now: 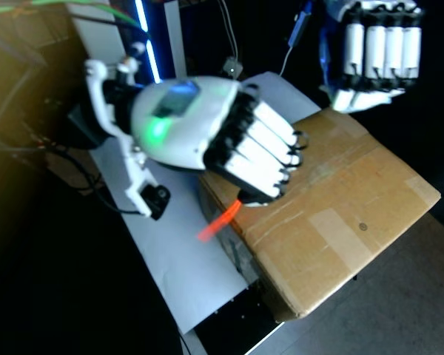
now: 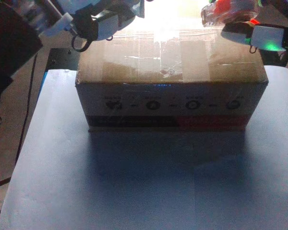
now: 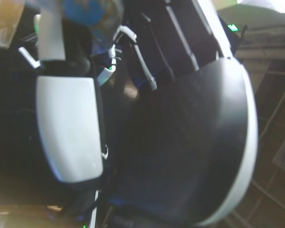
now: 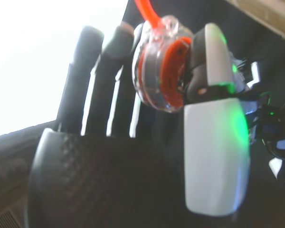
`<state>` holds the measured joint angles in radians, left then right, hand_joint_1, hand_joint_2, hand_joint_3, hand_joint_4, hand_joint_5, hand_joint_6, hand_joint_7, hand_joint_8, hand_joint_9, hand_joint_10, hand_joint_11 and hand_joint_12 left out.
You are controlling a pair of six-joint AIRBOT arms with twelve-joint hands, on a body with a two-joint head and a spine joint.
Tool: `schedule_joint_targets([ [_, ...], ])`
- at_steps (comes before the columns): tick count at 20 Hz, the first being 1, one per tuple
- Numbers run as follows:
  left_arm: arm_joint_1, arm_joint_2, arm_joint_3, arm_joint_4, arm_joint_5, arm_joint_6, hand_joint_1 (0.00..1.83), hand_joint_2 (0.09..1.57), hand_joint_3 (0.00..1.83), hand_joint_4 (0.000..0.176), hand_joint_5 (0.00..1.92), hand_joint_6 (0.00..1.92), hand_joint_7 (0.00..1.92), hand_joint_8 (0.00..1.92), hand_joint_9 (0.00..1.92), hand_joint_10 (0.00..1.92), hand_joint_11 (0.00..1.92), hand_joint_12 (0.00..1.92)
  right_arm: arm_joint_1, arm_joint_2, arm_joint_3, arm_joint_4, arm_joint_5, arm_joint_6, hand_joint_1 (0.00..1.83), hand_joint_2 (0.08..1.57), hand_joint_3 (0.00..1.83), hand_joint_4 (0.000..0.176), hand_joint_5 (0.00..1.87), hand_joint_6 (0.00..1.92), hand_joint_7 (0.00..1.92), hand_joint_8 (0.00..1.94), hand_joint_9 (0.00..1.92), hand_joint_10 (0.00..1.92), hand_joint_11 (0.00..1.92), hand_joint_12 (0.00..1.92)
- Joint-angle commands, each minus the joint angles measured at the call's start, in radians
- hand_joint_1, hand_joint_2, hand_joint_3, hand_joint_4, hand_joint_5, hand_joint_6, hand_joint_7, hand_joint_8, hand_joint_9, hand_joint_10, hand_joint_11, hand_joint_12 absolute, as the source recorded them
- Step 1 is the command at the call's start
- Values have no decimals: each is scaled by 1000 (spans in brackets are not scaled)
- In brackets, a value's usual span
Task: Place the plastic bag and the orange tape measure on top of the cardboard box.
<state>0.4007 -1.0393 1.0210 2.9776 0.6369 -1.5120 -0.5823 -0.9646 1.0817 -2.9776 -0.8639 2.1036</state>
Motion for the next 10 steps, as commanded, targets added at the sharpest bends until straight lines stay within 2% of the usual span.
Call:
schedule_joint_targets([
  [1,-18,-9,9,34,103,6,1372,1155,0,0,799,1083,869,1160,916,1342,900,1491,24,-4,8,-34,-135,1,1299,1115,0,0,995,742,981,1261,1073,1455,1023,1693],
  [4,-20,-40,57,34,92,5,1371,1163,1,0,774,1094,847,1195,917,1369,927,1553,42,-61,59,-34,-136,1,1274,1123,0,0,992,735,981,1320,1144,1593,1101,1794],
  [5,-20,-49,69,34,86,5,1464,1153,0,0,784,1022,837,1159,902,1283,803,1684,46,-77,73,-34,-136,1,1281,1110,0,0,1000,722,1024,1247,1170,1490,1091,1700],
  [6,-23,-58,82,34,78,5,1394,1161,3,0,782,1051,839,1196,909,1369,837,1656,51,-94,88,-34,-135,1,1273,1127,3,0,985,721,965,1354,1184,1608,1138,1765],
  [7,-25,-66,92,34,70,4,1371,1167,1,0,781,1069,829,1220,904,1407,861,1645,53,-107,98,-34,-135,1,1273,1128,2,0,988,720,961,1362,1187,1621,1138,1758],
  [8,-26,-73,99,34,65,4,1369,1175,1,0,761,1076,817,1270,894,1417,893,1662,54,-123,112,-34,-135,1,1277,1117,0,0,1011,716,983,1318,1124,1595,1064,1760],
  [9,-26,-81,110,34,58,3,1370,1177,0,0,744,1075,818,1274,902,1412,944,1628,54,-152,135,-34,-135,1,1370,1170,4,0,871,845,843,1330,815,1535,964,1718],
  [10,-26,-89,117,34,52,3,1373,1165,0,0,768,1067,846,1217,919,1370,895,1586,54,-165,146,-34,-135,1,1370,1173,1,0,855,862,838,1329,822,1529,971,1692],
])
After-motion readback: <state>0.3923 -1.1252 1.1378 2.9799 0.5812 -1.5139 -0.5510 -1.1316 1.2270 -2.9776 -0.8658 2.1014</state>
